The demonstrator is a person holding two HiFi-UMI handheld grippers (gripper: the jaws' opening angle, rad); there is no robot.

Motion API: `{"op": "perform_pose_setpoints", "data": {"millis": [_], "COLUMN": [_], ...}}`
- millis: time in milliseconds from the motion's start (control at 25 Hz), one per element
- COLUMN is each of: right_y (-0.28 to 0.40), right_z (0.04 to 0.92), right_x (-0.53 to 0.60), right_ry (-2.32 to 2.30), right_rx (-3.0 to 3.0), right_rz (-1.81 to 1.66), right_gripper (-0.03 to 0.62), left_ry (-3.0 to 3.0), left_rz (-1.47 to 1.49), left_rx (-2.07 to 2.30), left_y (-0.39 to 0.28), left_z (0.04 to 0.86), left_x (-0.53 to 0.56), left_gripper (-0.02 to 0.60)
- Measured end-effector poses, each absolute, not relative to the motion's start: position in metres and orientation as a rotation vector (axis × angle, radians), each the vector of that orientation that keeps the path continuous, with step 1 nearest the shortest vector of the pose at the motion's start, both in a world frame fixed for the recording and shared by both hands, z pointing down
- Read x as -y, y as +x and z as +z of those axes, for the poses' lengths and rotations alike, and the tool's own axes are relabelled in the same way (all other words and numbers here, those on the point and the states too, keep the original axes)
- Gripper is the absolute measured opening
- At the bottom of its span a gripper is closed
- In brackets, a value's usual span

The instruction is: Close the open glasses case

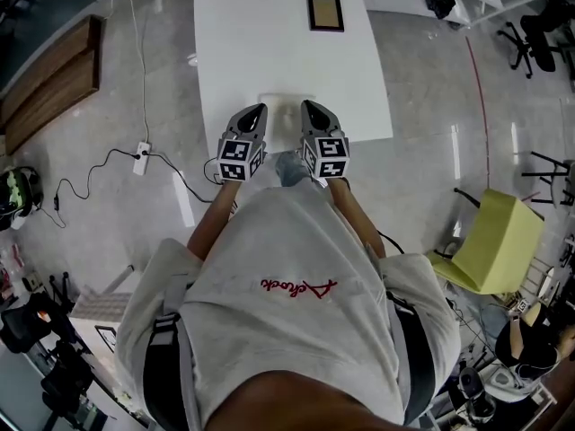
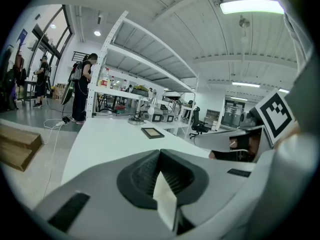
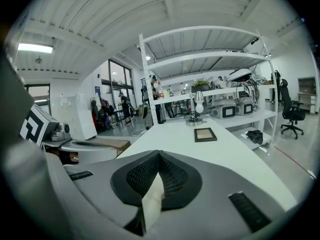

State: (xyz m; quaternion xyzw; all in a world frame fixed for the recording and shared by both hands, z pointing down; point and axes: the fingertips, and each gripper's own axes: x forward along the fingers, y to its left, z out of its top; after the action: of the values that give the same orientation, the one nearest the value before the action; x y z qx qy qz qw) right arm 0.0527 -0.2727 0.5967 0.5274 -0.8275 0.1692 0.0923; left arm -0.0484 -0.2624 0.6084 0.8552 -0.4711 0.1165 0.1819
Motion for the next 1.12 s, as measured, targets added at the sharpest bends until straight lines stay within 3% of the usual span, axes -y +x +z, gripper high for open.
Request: {"op": "perform_pose_setpoints", "data": {"millis": [1120], "right_y": [0.042], "right_z": [0.554], "right_x": [0.122], "right_ry": [1.660], "right_rx": [2.520], "right_rz": [0.358], "right_gripper": [0.002], "left_ry": [2.505], "left_rz": [0.202], "left_rx": [1.376], "left_y": [-0.057], "left_z": [0.566], "left_x": [0.128], "left_gripper": [0.018]}}
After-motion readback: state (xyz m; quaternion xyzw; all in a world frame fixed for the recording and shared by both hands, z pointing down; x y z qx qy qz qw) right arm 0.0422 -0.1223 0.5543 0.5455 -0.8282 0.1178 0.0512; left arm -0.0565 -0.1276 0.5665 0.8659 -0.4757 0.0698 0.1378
